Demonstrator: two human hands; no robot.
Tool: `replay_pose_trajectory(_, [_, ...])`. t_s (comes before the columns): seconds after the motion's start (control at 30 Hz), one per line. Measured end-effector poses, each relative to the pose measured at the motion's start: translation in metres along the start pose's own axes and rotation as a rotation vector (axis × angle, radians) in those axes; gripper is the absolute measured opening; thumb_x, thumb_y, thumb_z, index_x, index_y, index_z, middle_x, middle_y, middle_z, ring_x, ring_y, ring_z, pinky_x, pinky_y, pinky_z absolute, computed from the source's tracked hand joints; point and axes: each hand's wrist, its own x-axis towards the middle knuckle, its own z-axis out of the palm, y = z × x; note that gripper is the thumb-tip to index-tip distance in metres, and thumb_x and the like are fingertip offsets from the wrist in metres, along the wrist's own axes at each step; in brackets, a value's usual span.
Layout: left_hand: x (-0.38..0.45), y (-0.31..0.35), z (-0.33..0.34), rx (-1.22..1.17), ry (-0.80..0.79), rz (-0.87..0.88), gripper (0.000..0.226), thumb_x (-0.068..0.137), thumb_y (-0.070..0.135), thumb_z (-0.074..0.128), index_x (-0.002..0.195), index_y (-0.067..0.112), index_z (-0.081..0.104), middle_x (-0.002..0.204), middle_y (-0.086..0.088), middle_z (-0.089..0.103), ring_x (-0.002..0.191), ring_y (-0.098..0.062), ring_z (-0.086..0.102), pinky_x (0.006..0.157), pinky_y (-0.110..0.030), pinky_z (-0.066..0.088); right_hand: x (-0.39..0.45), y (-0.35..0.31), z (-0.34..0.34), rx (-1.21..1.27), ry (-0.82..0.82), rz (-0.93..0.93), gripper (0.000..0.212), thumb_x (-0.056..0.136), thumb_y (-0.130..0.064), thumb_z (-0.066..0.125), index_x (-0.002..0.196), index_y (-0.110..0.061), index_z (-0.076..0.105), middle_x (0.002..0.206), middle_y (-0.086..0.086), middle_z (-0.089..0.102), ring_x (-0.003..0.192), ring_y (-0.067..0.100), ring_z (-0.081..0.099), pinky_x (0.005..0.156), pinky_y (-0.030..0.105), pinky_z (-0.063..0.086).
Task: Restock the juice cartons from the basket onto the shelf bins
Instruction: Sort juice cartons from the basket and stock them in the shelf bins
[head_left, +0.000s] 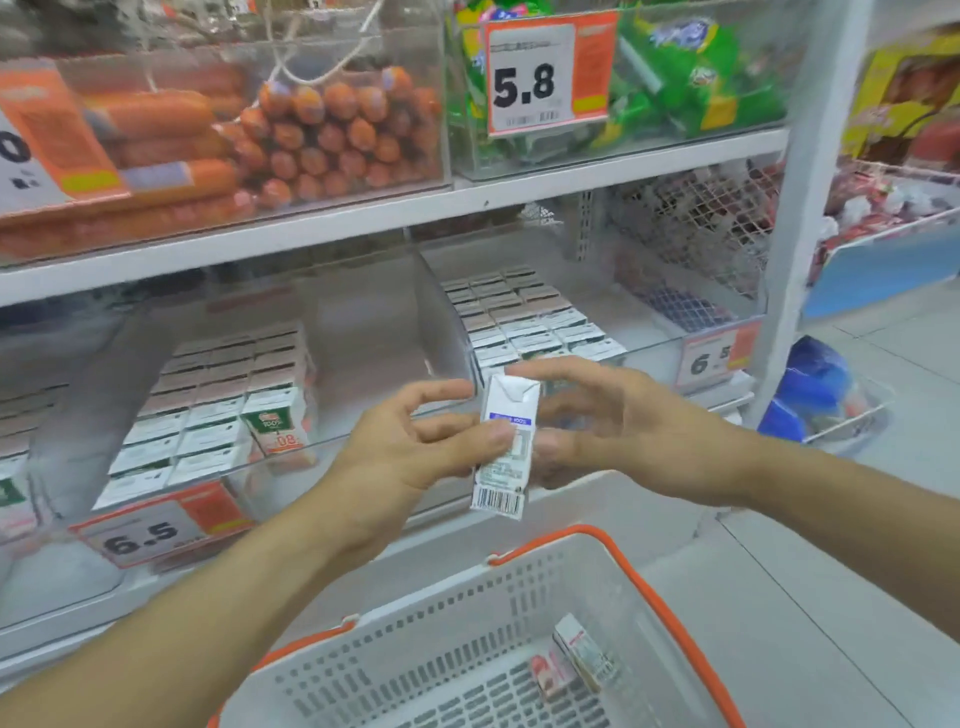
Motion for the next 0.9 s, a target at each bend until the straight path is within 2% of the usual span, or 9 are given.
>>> replay_pose_trajectory(0.1, [0.019,0.01,0.021,-0.054,-0.022,0.063,0.068,0.067,0.015,0.083,0.128,0.008,0.054,0.104,-0.019,0.074,0.094,-0.032,0.071,0.091,-0.041,0.056,0.004,-0.003,-0.023,0.018,0.109,-0.104,0.048,0.079,-0.01,0.073,0.124,-0.013,0.054,0.115,0.019,0.066,0.088,0.052,0.068,0.076,0.059,0.058])
replay_pose_trajectory(0.23, [0.051,0.025,0.04,0.002,0.063,0.256,0.067,0.067,0.027,0.081,0.127,0.009,0.057,0.103,-0.009,0.076,0.09,-0.017,0.072,0.076,-0.026,0.057,0.02,-0.001,-0.051,-0.003,0.333,-0.261,0.046,0.063,-0.017,0.082,0.1,-0.007,0.057,0.103,0.013,0.072,0.066,0.047,0.069,0.058,0.055,0.059])
replay_pose_trajectory(0.37, [0.078,0.017,0.03,0.637,0.361,0.472,0.092,0.064,0.071,0.075,0.141,0.028,0.045,0.138,0.009,0.05,0.128,-0.003,0.046,0.107,-0.02,0.037,0.037,0.005,-0.087,-0.056,0.584,-0.315,0.042,0.061,-0.018,0.085,0.09,-0.013,0.056,0.098,0.011,0.073,0.074,0.038,0.073,0.06,0.054,0.06])
replay_pose_trajectory(0.47, [0.093,0.002,0.02,0.956,0.306,0.323,0.136,0.047,0.093,0.058,0.155,0.027,0.01,0.161,0.004,0.013,0.149,-0.012,0.009,0.12,-0.034,0.014,0.062,0.003,-0.125,-0.308,0.772,-0.305,0.043,0.06,-0.037,0.092,0.086,-0.028,0.058,0.093,0.009,0.071,0.08,0.035,0.072,0.062,0.05,0.061])
replay_pose_trajectory(0.53, [0.102,-0.006,0.019,0.955,0.289,0.293,0.141,0.044,0.093,0.056,0.155,0.027,0.002,0.161,0.007,0.007,0.15,-0.013,0.007,0.122,-0.037,0.018,0.085,0.001,-0.151,-0.61,0.817,-0.227,0.048,0.059,-0.045,0.093,0.086,-0.028,0.057,0.083,-0.001,0.066,0.075,0.03,0.069,0.065,0.047,0.058])
replay_pose_trajectory(0.63, [0.104,-0.01,0.018,0.983,0.297,0.313,0.136,0.05,0.089,0.057,0.153,0.03,-0.009,0.162,0.013,-0.004,0.15,-0.007,0.0,0.119,-0.032,0.014,0.133,0.01,-0.177,-0.876,0.8,-0.05,0.05,0.06,-0.043,0.093,0.085,-0.021,0.055,0.073,-0.008,0.058,0.075,0.02,0.061,0.064,0.03,0.049])
replay_pose_trajectory(0.73, [0.101,-0.011,0.015,0.986,0.292,0.292,0.139,0.055,0.083,0.065,0.151,0.033,-0.021,0.161,0.017,-0.019,0.145,0.005,-0.011,0.118,-0.026,0.01,0.191,0.029,-0.193,-1.035,0.65,0.095,0.045,0.064,-0.042,0.09,0.081,-0.021,0.053,0.083,-0.006,0.054,0.083,0.018,0.059,0.051,0.015,0.031])
replay_pose_trajectory(0.8, [0.101,-0.013,0.012,0.97,0.284,0.298,0.138,0.058,0.079,0.07,0.151,0.034,-0.022,0.16,0.021,-0.021,0.141,0.011,-0.013,0.118,-0.023,0.01,0.221,0.042,-0.196,-1.077,0.599,0.158,0.041,0.068,-0.039,0.088,0.088,-0.019,0.058,0.087,-0.008,0.053,0.091,0.018,0.061,0.055,0.018,0.035])
replay_pose_trajectory(0.9, [0.1,-0.014,0.011,0.964,0.306,0.277,0.139,0.056,0.082,0.067,0.149,0.037,-0.025,0.157,0.025,-0.027,0.147,0.005,-0.009,0.119,-0.03,0.022,0.248,0.058,-0.188,-1.001,0.548,0.154,0.039,0.078,-0.024,0.083,0.107,-0.012,0.06,0.103,0.0,0.06,0.097,0.018,0.06,0.076,0.024,0.043])
